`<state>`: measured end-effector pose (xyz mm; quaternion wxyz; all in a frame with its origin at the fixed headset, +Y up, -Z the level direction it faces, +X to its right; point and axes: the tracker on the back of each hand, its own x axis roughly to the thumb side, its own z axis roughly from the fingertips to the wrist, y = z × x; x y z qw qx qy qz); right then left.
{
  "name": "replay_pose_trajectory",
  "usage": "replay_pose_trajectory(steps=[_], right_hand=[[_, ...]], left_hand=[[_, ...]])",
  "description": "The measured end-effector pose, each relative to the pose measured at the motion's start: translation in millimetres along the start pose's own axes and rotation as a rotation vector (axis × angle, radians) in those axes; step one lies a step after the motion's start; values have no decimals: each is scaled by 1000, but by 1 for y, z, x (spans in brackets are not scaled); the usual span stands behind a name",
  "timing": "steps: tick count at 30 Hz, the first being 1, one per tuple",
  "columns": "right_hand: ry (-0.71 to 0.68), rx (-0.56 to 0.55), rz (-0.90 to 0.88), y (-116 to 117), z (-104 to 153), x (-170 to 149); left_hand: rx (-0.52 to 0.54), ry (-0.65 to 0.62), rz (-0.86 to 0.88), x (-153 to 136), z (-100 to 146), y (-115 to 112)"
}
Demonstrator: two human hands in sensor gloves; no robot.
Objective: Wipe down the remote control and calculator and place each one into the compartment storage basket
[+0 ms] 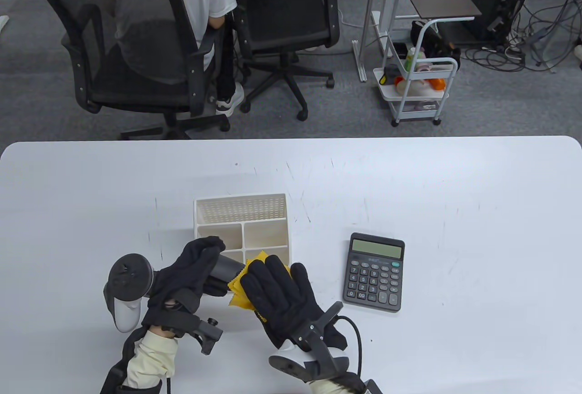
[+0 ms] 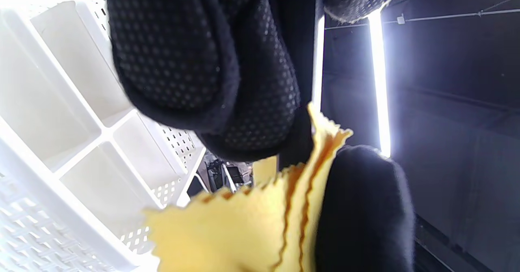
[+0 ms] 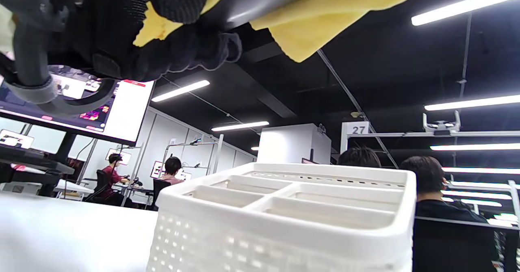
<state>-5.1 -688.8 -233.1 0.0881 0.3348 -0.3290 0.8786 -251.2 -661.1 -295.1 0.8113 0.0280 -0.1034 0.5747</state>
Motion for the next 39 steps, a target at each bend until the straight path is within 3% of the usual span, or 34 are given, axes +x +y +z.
replay_pose_trajectory(steps=[12,21,24,31,39], right_hand=[[152,-91,-6,-8,4,-12],[6,-25,11,1,3,-2],[10,-24,20,0,1,-2],[183,-89,-66,-7,4,-19],[352,-60,-139,-7,6,-36]], left_hand=[[18,27,111,-4,2,-1],[-81,43,75,-6,-2,-11],[-60,26,72,-5,-3,-9],[-12,17,131,-3,1,-2],[-174,-26,52,4,-4,-15]])
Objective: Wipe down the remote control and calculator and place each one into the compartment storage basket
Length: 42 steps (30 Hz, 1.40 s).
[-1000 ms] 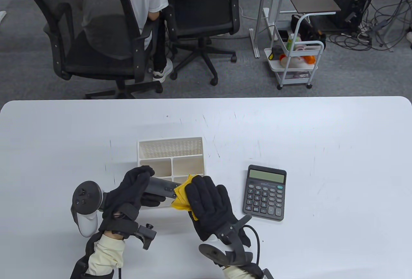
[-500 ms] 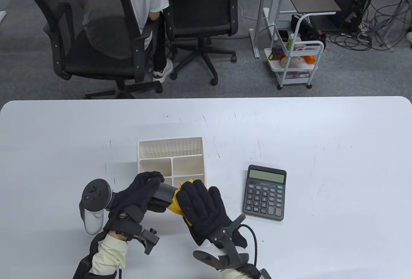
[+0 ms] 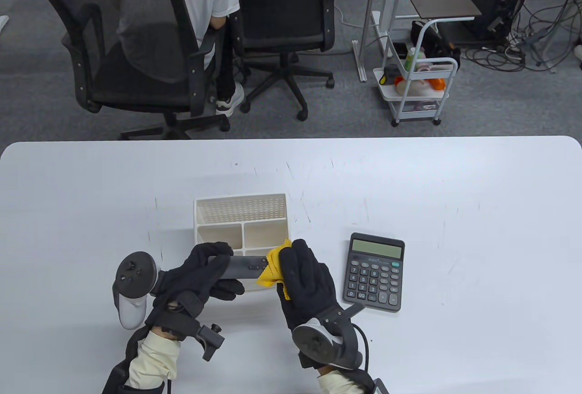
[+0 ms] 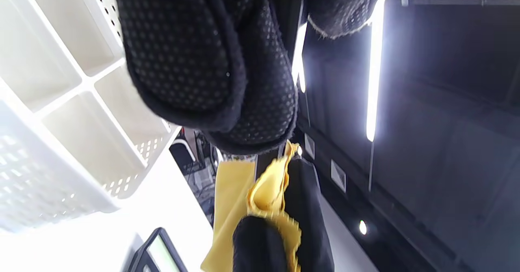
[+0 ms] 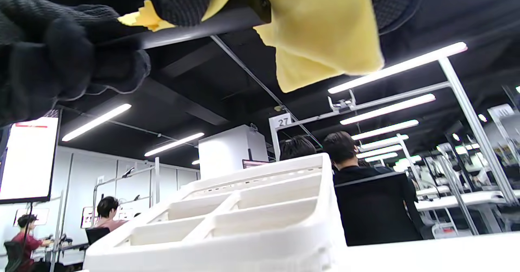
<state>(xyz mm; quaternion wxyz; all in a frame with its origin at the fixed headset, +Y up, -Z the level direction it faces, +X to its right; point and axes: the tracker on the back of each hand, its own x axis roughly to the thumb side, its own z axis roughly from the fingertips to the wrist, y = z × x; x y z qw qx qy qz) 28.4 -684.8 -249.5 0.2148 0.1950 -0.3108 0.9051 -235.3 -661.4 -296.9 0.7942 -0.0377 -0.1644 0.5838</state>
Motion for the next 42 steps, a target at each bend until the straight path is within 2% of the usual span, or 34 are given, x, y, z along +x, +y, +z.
replay_pose_trajectory(steps=[3,7,12,16,23,32,34,38,40,42], right_hand=[[53,-23,-71,-3,-1,-7],[147,-32,-191,-4,-1,-15],[278,-42,-382,0,2,-24],[290,-47,-418,0,2,-25],[314,-95,-479,-1,4,-28],[413,-104,-687,3,6,-35],[428,-97,-747,5,6,-35],[481,-149,-857,5,7,-41],[493,-173,-909,4,8,-44],[508,-201,-983,4,8,-47]], left_hand=[[-115,4,-17,2,-2,-5],[-169,13,-73,2,-3,-10],[-39,1,-125,4,-2,-16],[33,-14,-125,5,0,-16],[-145,-10,-155,6,-2,-20],[79,-91,-255,15,4,-20],[95,-114,-261,15,4,-21],[-20,-109,-328,17,1,-29],[-40,-100,-405,18,0,-34],[-104,-86,-532,21,-2,-43]])
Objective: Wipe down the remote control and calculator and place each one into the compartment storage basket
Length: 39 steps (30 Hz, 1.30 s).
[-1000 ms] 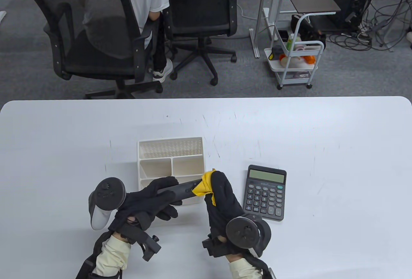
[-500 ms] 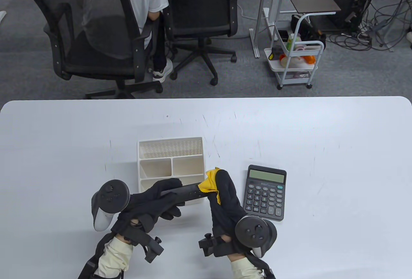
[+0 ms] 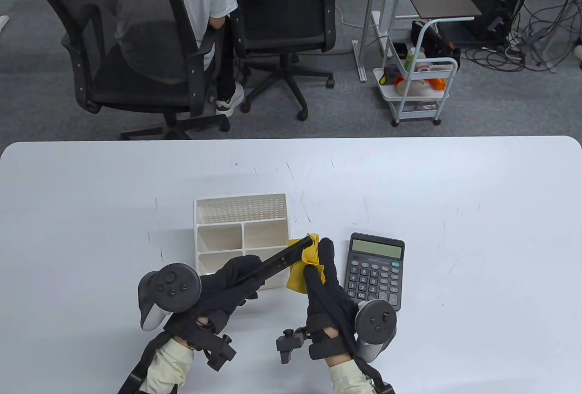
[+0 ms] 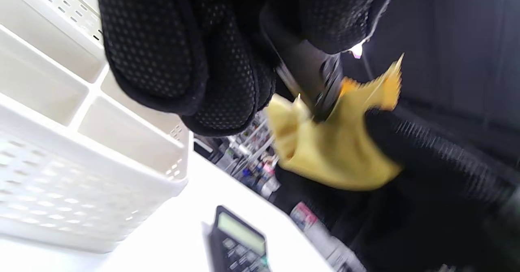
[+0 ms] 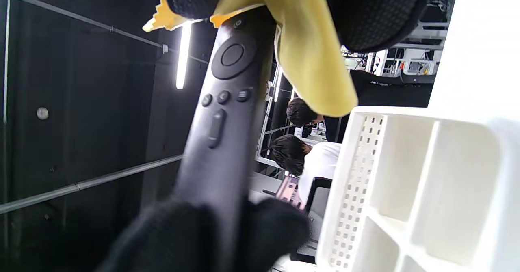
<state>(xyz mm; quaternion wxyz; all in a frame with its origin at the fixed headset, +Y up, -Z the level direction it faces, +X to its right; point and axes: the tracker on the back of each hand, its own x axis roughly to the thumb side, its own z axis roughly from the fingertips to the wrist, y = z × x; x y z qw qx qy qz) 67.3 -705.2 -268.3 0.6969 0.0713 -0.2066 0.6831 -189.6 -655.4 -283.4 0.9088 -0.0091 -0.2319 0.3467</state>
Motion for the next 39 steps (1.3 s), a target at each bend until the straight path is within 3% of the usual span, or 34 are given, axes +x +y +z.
replay_pose_trajectory(steps=[3,11,20,24,31,35,39], right_hand=[[18,17,-75,2,0,-1],[75,209,-112,24,8,-5],[96,76,-248,4,2,-4],[78,112,-252,7,2,-3],[70,267,-142,34,15,-1],[72,219,-151,30,13,1],[67,119,-213,15,6,2]], left_hand=[[-50,-25,-123,9,-2,-10],[102,-29,-323,25,3,-23],[43,-34,-398,29,2,-33],[105,-79,-384,33,4,-33],[214,-56,-363,30,10,-19],[213,-52,-379,28,10,-17],[147,-100,-380,32,6,-24]])
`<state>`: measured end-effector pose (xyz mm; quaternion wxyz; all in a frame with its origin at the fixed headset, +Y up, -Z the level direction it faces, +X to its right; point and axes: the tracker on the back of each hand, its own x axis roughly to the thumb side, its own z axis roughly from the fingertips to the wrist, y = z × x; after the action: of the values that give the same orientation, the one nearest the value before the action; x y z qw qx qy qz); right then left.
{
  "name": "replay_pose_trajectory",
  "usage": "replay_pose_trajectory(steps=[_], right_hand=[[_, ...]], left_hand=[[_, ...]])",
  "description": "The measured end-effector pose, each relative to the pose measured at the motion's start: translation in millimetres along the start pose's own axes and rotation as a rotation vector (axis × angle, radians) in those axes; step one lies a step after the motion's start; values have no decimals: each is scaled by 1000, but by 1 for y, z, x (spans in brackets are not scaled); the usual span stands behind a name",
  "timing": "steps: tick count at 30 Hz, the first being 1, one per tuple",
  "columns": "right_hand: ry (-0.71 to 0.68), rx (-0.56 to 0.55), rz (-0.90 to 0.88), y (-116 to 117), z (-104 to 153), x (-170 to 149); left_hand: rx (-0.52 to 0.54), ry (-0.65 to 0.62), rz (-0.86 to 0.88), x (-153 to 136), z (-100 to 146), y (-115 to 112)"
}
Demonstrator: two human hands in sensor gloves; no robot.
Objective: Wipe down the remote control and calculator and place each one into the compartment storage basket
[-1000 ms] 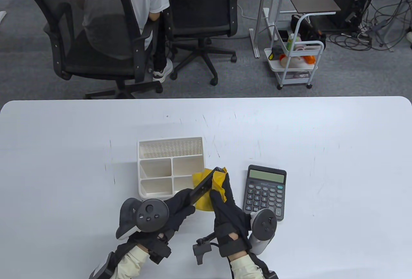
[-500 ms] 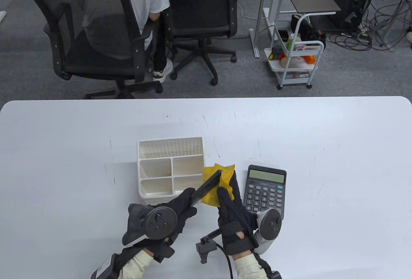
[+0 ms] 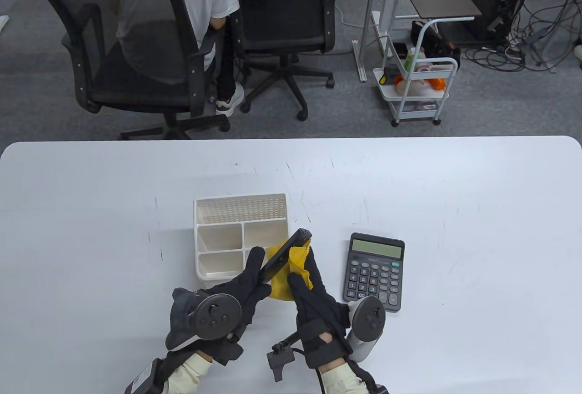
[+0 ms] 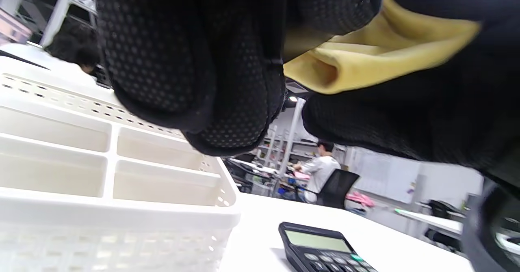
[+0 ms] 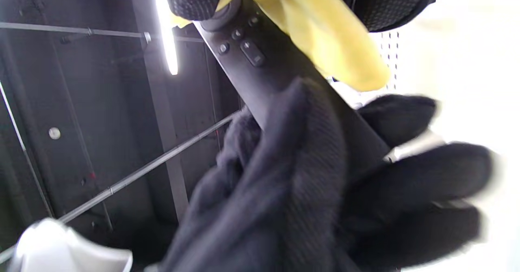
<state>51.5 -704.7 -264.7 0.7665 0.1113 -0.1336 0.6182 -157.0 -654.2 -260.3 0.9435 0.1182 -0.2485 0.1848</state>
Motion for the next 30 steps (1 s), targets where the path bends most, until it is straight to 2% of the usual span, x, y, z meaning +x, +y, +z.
replay_pose_trajectory(steps=[4,11,16,22,25,30], right_hand=[[15,-3,-32,-8,-4,-2],[48,132,83,15,3,-10],[36,68,101,11,4,-6],[19,-94,20,-15,-3,2],[-7,-122,51,-25,-7,5],[-67,-74,159,-25,-9,9]], left_hand=[[-44,-21,60,4,-3,-4],[6,26,30,-2,1,1],[-26,30,41,-4,1,1],[-124,6,14,-2,-2,-2],[-153,-9,5,-2,-3,-4],[-28,14,-195,-4,-1,8]])
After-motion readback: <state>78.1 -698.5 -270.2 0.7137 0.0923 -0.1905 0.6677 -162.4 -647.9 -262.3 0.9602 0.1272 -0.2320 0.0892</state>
